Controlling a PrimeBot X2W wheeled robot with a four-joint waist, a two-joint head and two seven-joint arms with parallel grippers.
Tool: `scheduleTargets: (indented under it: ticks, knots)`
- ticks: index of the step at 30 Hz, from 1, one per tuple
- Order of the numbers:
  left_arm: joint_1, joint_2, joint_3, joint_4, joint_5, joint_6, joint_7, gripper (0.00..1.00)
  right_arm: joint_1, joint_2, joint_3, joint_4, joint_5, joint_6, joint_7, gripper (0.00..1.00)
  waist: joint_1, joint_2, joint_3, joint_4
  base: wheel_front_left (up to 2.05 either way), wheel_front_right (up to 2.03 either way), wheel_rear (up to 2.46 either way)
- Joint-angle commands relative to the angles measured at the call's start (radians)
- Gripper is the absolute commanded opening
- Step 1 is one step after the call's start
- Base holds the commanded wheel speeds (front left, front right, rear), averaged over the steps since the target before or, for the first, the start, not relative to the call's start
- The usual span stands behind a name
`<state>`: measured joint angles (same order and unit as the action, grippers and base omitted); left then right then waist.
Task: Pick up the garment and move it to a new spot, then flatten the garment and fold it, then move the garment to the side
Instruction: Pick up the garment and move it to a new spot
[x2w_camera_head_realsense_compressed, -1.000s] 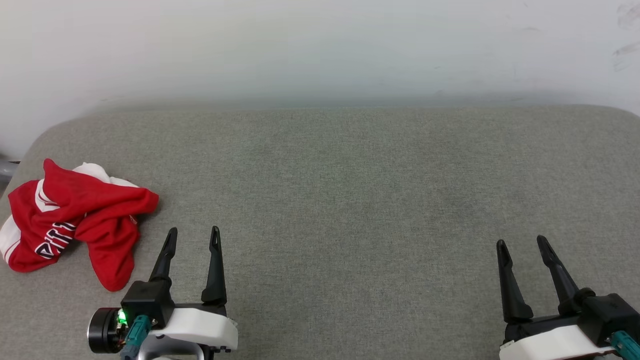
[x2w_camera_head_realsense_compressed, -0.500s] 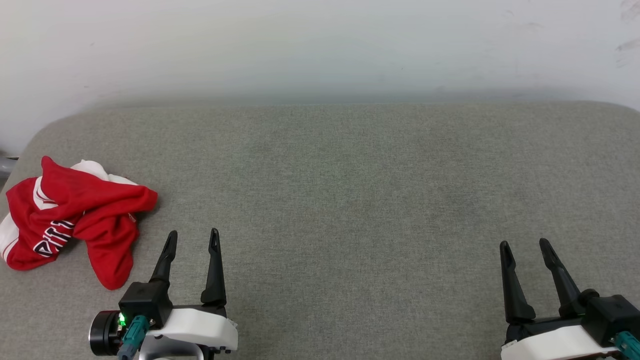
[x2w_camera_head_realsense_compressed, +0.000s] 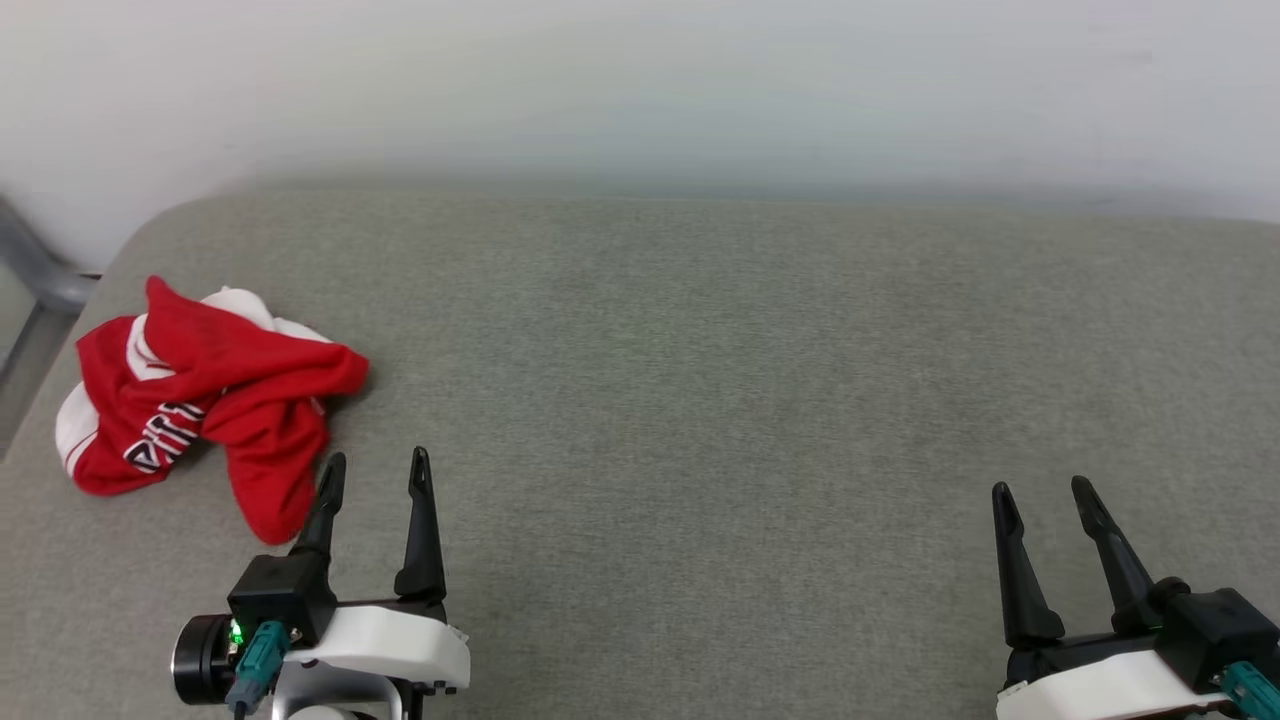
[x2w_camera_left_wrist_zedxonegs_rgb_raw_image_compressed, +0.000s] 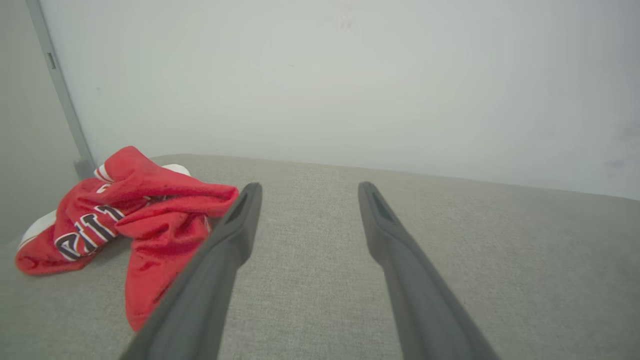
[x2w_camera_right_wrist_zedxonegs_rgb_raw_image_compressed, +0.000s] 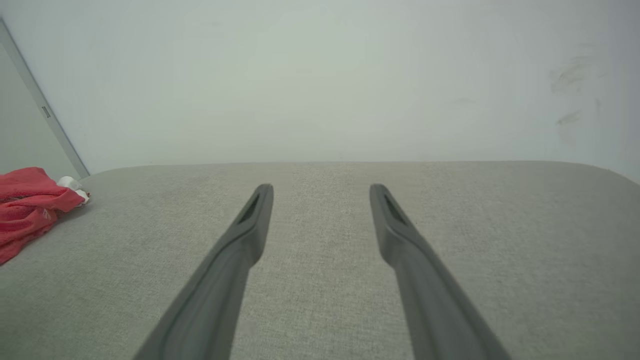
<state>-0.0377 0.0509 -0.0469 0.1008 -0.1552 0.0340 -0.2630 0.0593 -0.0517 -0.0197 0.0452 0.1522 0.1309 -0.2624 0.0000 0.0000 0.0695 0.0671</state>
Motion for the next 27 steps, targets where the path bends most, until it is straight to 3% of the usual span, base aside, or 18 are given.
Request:
scheduleTargets:
  ticks: [1,27]
  knots:
    - [-0.011,-0.001,0.005,0.003,-0.005,0.003,-0.003,1.0,-0.005,0.003,0.001,-0.003,-0.003,0.0,-0.004,1.0,0.0,0.0,0.004,0.032,0.0,0.0,0.0]
    - [-0.017,-0.001,0.003,0.007,-0.065,0.047,-0.003,1.0,-0.024,0.002,0.018,-0.023,-0.083,0.0,-0.003,1.0,0.0,0.0,0.063,0.367,0.0,0.0,0.0]
